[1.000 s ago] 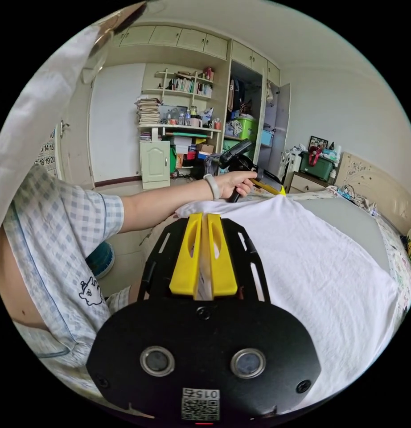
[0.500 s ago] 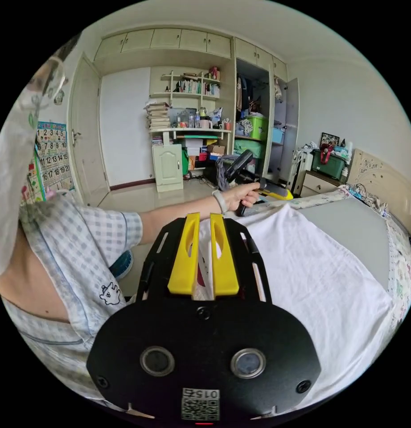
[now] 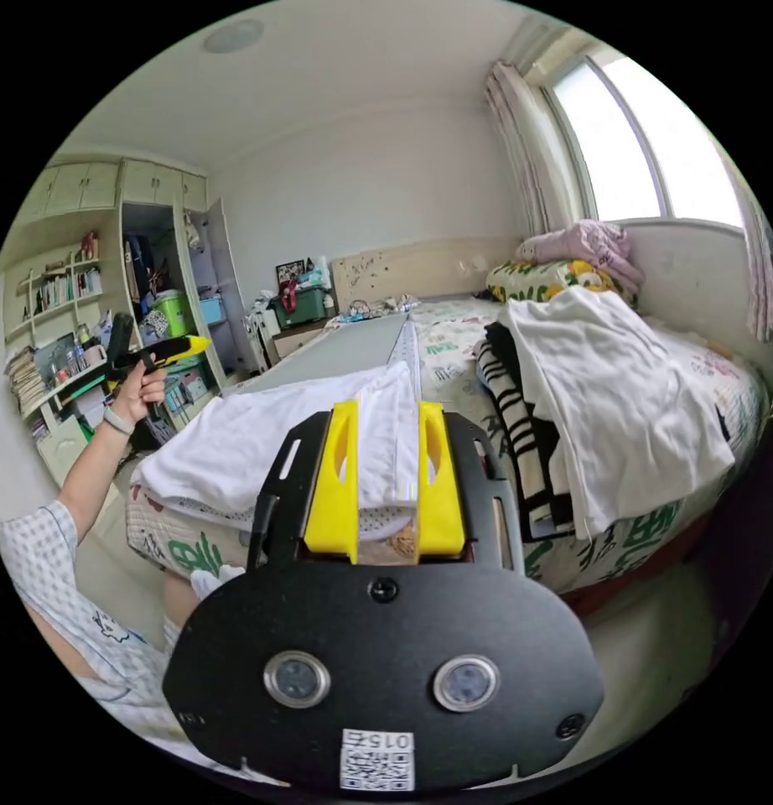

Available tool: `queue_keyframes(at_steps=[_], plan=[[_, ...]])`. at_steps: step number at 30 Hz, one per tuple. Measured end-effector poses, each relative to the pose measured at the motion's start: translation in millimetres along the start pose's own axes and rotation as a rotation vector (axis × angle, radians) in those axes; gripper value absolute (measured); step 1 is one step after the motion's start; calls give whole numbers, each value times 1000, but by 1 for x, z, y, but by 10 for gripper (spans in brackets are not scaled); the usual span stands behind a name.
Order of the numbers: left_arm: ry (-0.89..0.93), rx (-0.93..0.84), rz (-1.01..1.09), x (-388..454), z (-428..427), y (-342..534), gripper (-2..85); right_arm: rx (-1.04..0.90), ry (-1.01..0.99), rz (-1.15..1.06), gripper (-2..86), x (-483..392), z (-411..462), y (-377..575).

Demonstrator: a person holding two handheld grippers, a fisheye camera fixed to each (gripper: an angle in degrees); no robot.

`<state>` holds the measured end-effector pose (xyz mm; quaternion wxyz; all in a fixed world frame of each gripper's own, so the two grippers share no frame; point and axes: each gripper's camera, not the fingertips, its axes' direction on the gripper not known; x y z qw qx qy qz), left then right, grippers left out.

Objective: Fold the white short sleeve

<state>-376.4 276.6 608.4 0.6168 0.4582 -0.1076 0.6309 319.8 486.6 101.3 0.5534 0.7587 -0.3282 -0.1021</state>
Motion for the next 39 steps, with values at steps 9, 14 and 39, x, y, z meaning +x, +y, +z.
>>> queue_keyframes(at_steps=[9,14,39], plan=[[-32,-310,40,32,259,-200,98,-191,-84,17,116,29,23,-34],[-84,-435,-84,-10,374,-261,99,-209,-108,28,128,43,16,-50],[21,-260,-106,-106,361,-271,9,280,-205,199,0,116,-184,-35]])
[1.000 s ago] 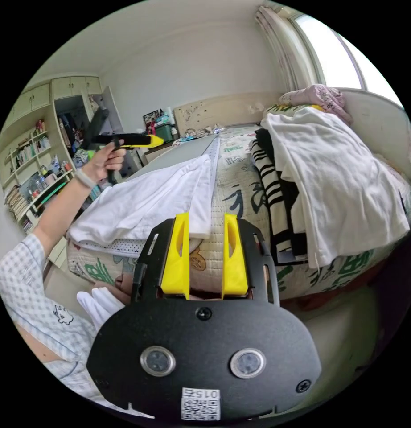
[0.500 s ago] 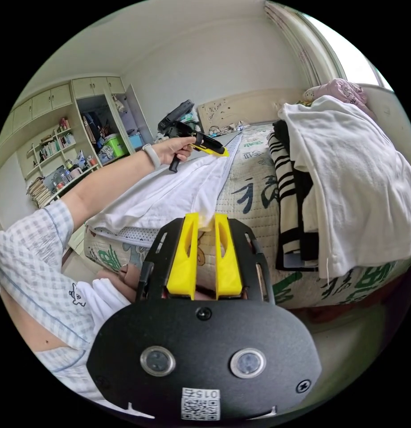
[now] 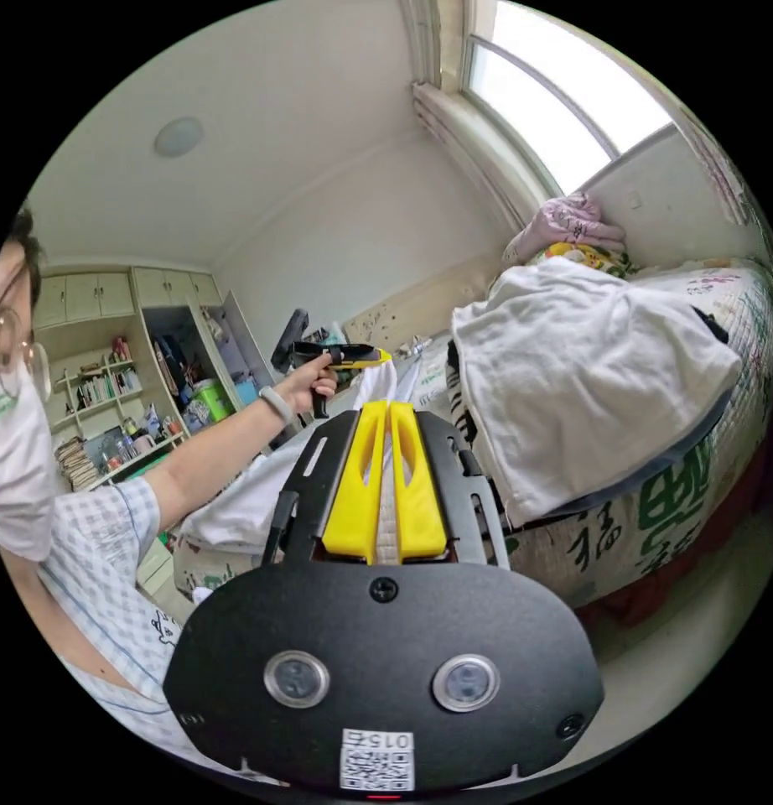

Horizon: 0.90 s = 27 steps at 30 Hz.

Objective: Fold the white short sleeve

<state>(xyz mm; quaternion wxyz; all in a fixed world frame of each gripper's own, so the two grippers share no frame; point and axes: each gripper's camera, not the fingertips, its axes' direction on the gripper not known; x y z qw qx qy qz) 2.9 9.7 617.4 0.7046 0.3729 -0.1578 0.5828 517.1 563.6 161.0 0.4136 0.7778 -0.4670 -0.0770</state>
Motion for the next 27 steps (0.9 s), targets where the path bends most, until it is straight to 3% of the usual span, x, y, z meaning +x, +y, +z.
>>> queue_keyframes(at_steps=[6,13,17,20,24,27], plan=[[149,145,-8,-70,-97,62,9,-32,-317,-186,0,-84,-20,-1],[231,322,-122,-261,-260,246,10,-328,-562,-371,0,-249,71,74],[40,249,-258,-364,-284,359,14,-528,-476,-470,0,-307,138,158],[-38,271,-364,-415,-292,420,25,-660,-540,-457,0,-316,163,200],[11,360,-399,-438,-333,459,58,-685,-555,-431,0,-308,169,227],[22,286,-359,-429,-332,460,82,-674,-573,-415,0,-298,167,238]])
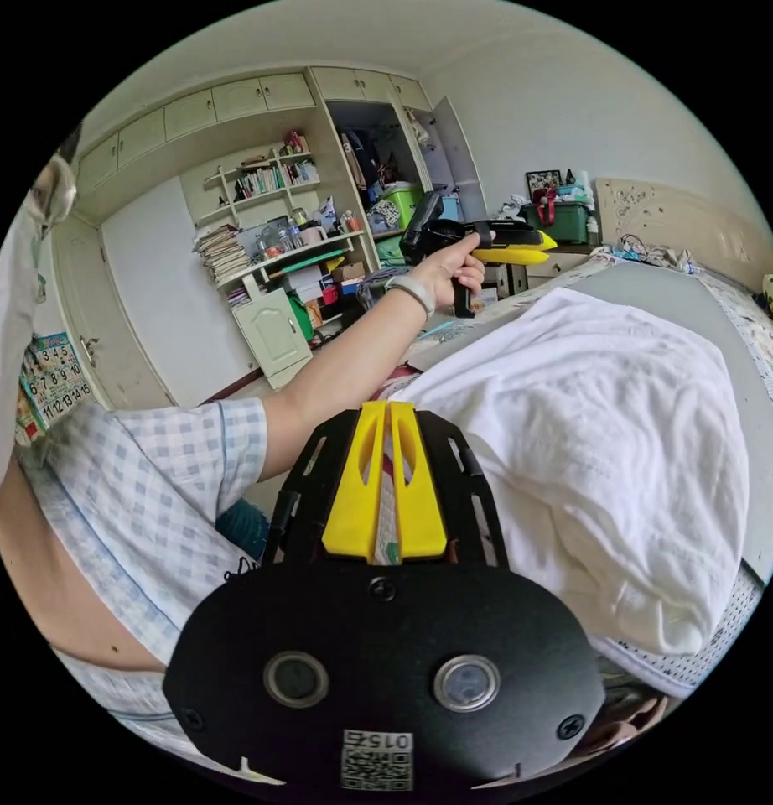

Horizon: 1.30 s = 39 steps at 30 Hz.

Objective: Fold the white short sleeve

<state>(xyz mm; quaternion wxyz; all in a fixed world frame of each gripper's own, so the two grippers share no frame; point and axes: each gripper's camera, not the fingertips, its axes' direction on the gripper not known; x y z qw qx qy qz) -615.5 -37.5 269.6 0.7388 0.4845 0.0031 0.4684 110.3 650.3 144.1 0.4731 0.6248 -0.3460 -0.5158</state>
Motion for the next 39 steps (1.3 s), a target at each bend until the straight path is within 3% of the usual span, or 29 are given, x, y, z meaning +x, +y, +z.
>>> queue_keyframes(at_steps=[5,12,22,25,32,36,39], plan=[[-139,-273,80,23,49,-6,80,9,-32,30,0,11,13,19],[-289,-276,205,79,38,-15,25,-44,31,-28,1,2,46,34],[-419,-308,245,143,7,-36,38,-99,-28,-99,24,12,47,64],[-389,-241,235,165,-35,-45,62,-99,-29,-198,46,15,7,80],[-126,48,418,322,-169,-32,76,83,562,-209,44,36,-77,125],[-34,24,646,422,-211,53,80,78,481,-182,56,70,-66,157],[-89,68,707,467,-239,155,82,110,357,-179,64,94,-52,186]])
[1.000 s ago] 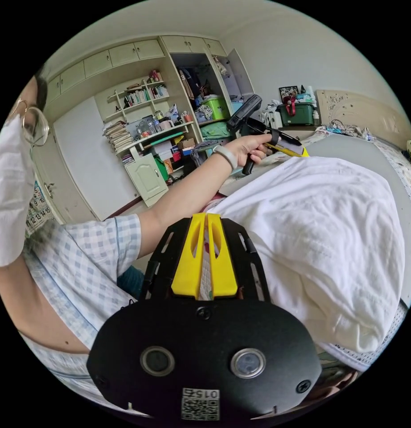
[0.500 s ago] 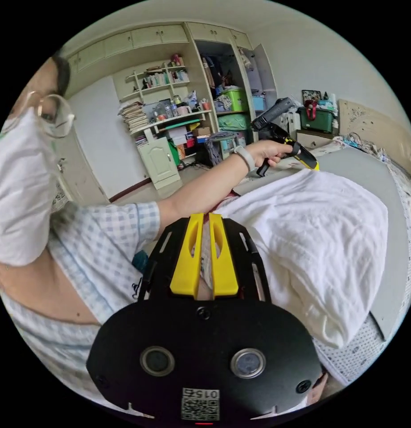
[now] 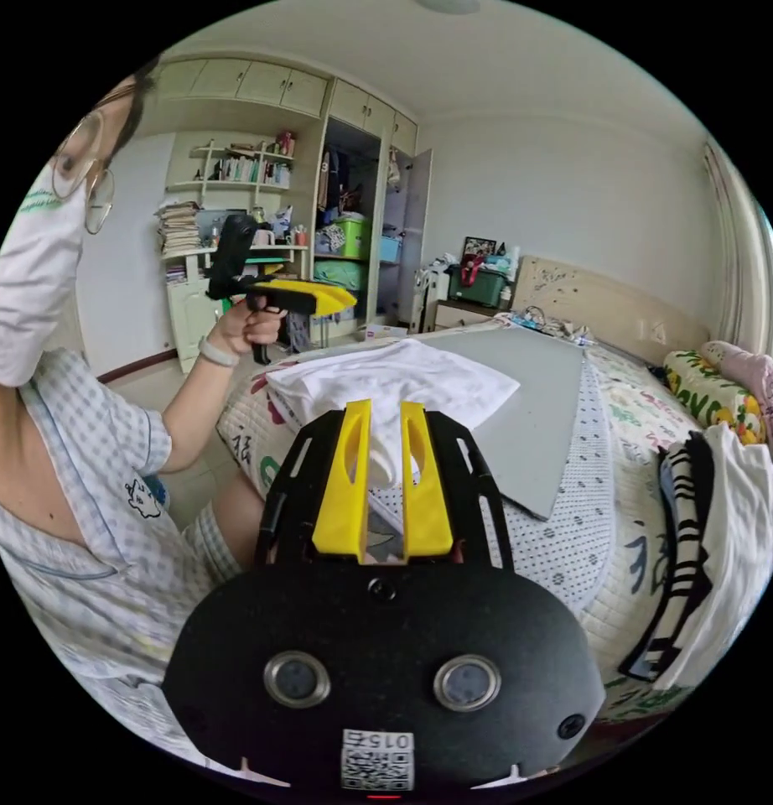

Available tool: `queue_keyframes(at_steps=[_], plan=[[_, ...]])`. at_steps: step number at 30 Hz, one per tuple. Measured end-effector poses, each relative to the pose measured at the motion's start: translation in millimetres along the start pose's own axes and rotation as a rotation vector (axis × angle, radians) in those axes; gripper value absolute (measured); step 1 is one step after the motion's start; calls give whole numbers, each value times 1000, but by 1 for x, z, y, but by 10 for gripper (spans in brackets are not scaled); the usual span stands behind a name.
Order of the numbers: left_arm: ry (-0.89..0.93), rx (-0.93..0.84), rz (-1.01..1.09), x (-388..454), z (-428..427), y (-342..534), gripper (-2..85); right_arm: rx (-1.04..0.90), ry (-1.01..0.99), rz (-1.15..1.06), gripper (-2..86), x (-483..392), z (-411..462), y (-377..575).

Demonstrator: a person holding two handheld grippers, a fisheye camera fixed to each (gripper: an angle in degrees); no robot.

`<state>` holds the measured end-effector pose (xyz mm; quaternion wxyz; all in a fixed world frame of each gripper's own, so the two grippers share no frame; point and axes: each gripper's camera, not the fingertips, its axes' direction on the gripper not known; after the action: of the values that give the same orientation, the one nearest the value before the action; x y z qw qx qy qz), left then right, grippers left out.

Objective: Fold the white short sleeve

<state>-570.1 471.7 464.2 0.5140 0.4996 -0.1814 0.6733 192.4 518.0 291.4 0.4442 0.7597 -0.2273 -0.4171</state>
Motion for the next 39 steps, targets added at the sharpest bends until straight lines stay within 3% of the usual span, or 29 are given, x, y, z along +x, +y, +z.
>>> queue_keyframes(at_steps=[5,13,20,31,39], plan=[[-205,-44,-135,79,-46,48,87,40,-87,6,69,12,6,22],[-407,-100,-202,130,-89,31,82,1,-35,39,81,23,12,39],[-445,-81,-236,156,-132,8,74,-86,20,12,54,22,41,39],[-483,-99,-261,180,-190,-10,24,-59,13,14,-3,34,30,46],[-511,-85,-287,196,-216,-9,6,-196,24,-57,-9,27,52,40]])
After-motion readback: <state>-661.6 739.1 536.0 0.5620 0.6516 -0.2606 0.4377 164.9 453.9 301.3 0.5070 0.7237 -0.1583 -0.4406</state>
